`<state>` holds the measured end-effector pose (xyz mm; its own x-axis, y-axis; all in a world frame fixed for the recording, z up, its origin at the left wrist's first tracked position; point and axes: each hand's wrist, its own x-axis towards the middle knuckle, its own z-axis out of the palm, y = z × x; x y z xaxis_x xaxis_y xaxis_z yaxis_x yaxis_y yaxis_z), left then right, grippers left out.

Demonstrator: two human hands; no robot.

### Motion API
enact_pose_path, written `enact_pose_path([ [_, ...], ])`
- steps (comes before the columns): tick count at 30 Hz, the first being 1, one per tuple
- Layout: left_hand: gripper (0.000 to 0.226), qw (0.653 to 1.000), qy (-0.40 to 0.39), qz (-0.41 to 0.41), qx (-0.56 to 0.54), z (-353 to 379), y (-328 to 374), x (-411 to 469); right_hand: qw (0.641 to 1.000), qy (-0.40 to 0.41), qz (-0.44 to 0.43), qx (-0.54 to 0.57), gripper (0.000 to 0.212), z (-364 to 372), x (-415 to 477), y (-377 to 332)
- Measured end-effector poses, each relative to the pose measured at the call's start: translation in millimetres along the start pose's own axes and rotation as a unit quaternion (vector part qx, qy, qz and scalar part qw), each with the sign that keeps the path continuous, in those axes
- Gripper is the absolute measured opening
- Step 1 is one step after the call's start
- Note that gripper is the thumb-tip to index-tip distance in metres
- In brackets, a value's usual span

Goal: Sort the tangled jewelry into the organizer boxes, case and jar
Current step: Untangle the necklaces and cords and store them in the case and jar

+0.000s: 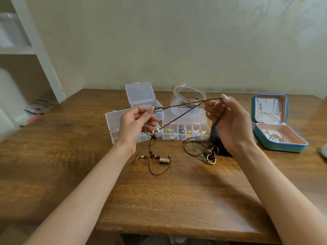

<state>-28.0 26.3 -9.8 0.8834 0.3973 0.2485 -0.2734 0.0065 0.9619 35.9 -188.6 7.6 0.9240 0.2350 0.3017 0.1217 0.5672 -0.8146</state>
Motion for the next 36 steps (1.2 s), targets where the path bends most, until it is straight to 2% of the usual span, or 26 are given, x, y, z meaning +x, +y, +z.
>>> enact_pose_path([
  [4,0.015,0.999,0.036,0.017,0.028,-1.3,-1.8,0.8,0.999,-0.017,0.018,0.023,0.024,1.1,-0.4,1.3],
  [7,0.021,0.999,0.03,0.014,0.018,-2.3,-0.5,1.1,0.999,-0.03,0.032,0.026,0.022,2.0,-1.0,2.0],
  [11,0.022,0.997,0.017,0.037,0.067,-1.5,0.9,-0.8,0.998,-0.048,0.041,0.013,0.023,3.7,-2.6,3.2],
  [14,0.024,0.995,-0.022,0.052,0.083,2.4,3.0,-4.0,0.994,-0.083,0.054,-0.043,0.023,5.9,-5.1,2.3],
  [17,0.025,0.991,-0.062,0.034,0.113,6.5,2.3,-4.8,0.979,-0.152,0.071,-0.117,0.021,9.1,-8.6,2.9],
  [19,0.025,0.988,-0.048,0.019,0.147,6.1,-1.2,-3.4,0.972,-0.187,0.073,-0.12,0.019,10.9,-10.0,2.6],
  [21,0.026,0.98,0.008,0.023,0.198,1.7,-6.3,-0.3,0.976,-0.194,0.051,-0.087,0.018,10.7,-9.8,-0.8],
  [25,0.023,0.944,0.141,0.044,0.296,-10.3,-10.6,5.0,0.985,-0.167,0.009,0.039,0.018,7.0,-6.8,-10.3],
  [28,0.021,0.889,0.213,0.079,0.398,-21.5,-7.2,7.4,0.987,-0.119,0.008,0.105,0.019,4.6,-5.8,-12.4],
  [31,0.021,0.822,0.25,0.107,0.5,-38.8,-2.4,6.5,0.988,-0.09,0.008,0.123,0.016,2.9,-4.8,-13.7],
  [36,0.021,0.743,0.257,0.12,0.606,-53.6,7.3,-6.9,0.987,-0.082,0.01,0.139,0.012,2.1,-4.6,-14.0],
])
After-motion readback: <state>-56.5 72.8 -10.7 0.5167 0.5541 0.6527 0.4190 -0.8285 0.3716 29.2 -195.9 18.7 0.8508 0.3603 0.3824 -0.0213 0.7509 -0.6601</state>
